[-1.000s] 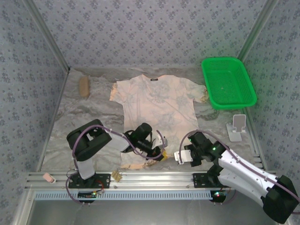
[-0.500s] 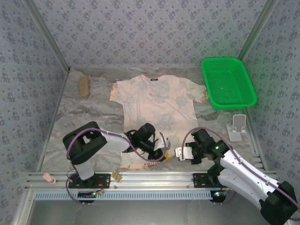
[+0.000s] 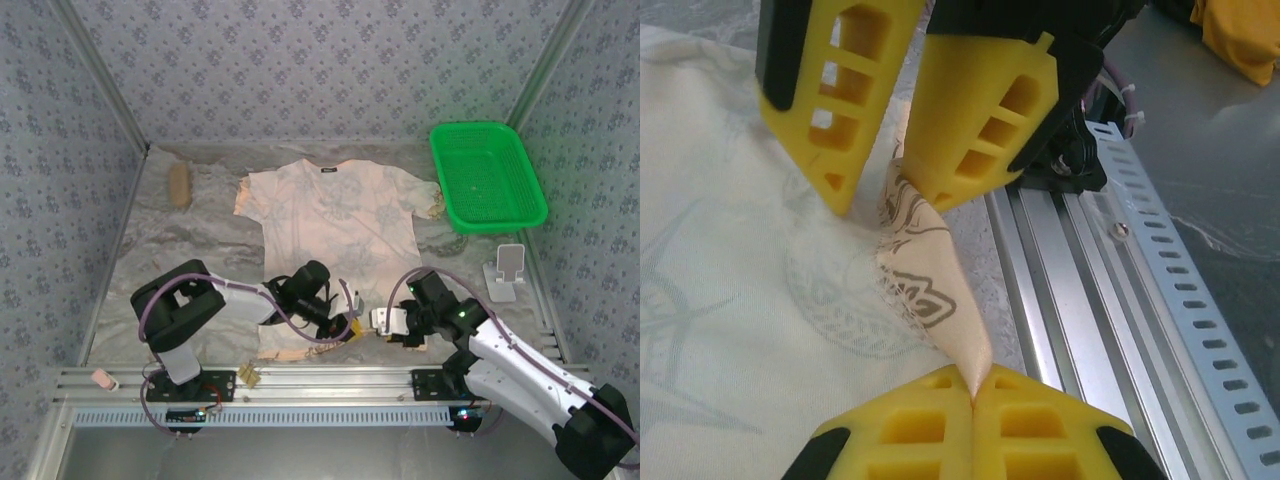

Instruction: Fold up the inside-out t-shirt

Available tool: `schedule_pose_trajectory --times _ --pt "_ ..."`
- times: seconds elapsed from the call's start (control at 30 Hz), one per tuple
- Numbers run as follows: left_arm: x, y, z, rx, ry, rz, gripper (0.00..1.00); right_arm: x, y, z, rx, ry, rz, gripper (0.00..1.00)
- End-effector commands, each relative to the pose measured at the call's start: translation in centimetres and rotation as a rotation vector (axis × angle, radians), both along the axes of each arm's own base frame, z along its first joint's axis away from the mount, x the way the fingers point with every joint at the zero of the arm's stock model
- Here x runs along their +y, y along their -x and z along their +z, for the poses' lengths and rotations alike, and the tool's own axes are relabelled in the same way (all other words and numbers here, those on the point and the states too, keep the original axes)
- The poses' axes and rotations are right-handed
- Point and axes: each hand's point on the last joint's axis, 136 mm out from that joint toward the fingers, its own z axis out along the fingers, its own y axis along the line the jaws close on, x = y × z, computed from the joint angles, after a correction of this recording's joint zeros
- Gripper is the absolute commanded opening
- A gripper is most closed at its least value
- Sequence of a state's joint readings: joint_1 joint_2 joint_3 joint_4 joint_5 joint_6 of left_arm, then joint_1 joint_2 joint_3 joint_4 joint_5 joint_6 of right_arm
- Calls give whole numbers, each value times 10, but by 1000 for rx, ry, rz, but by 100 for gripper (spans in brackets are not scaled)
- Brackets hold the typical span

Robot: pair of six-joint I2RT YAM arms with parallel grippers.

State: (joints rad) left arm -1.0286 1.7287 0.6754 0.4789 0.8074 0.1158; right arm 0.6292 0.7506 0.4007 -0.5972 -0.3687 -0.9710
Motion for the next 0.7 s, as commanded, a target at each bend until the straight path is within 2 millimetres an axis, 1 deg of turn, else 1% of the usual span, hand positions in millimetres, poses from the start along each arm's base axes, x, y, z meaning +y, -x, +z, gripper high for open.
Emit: schedule_pose_trajectory --times 0.0,0.17,0.23,0.3,0.33,0.37,0.4,0.43,0.47,0.53,0.67 --pt "-6 2 7 32 52 -27 0 10 -1 3 0 -46 -10 28" --pt "-6 0 4 53 60 -15 0 12 -4 -1 -26 -26 -14 28" --pt "-6 -2 4 54 63 -10 0 10 -9 -3 -47 -6 -25 25" --pt "-5 -3 4 54 65 -3 0 8 -14 -2 -74 6 -40 12" --pt "-4 -4 4 57 61 4 2 7 -15 -1 -79 13 -39 5" --pt "-4 -4 4 61 57 7 11 7 -14 0 -80 14 -33 0" --pt "-3 -5 5 62 51 12 27 7 -13 1 -78 11 -24 0" --pt "-3 -7 8 57 48 17 40 9 -12 5 -75 -2 -19 0" --pt "-3 -7 8 51 40 23 44 9 -11 6 -69 -15 -18 0" --pt "-3 -11 13 30 44 41 49 13 -9 13 -49 -56 -27 0" --pt "-5 -19 19 -7 53 74 52 17 -12 24 -16 -138 -65 0"
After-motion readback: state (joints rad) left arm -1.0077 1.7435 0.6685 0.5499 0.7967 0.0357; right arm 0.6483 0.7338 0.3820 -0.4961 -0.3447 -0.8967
